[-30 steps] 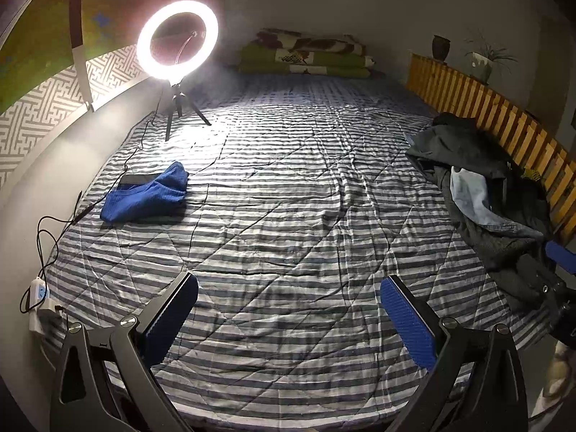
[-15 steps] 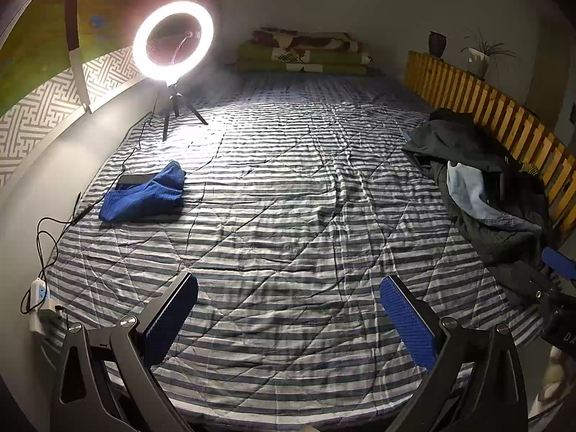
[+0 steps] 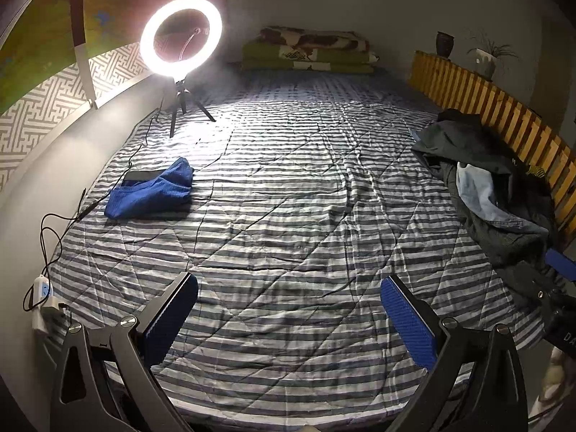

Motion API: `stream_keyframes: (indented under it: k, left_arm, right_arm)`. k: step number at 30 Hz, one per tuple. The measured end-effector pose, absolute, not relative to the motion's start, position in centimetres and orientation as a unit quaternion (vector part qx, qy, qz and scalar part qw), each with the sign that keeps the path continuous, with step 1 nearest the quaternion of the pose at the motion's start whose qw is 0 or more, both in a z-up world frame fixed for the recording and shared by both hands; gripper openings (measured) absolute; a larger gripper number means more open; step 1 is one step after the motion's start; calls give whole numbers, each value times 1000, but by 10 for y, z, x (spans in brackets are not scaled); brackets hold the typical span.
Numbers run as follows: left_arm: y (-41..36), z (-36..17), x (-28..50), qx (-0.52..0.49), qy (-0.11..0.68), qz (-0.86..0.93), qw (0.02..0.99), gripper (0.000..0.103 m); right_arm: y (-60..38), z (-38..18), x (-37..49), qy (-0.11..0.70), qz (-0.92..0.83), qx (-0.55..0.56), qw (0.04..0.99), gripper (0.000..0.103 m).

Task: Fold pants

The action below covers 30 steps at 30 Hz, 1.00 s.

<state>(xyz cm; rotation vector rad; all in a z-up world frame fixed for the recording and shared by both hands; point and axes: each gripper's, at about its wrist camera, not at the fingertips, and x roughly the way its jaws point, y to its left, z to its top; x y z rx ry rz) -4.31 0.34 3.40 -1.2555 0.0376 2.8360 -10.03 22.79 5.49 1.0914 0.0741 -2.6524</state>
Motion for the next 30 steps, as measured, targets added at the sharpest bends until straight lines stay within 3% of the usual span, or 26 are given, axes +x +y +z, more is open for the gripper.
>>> stream_keyframes:
  k: [26, 30]
  left_arm:
    - [28, 32, -73, -409, 41, 911, 27, 103]
    - [33, 31, -81, -412, 36, 910, 27, 103]
  right_arm:
    - [251, 45, -141, 24, -921, 370, 115, 89]
    - [269, 43, -157, 23, -923, 371, 102, 85]
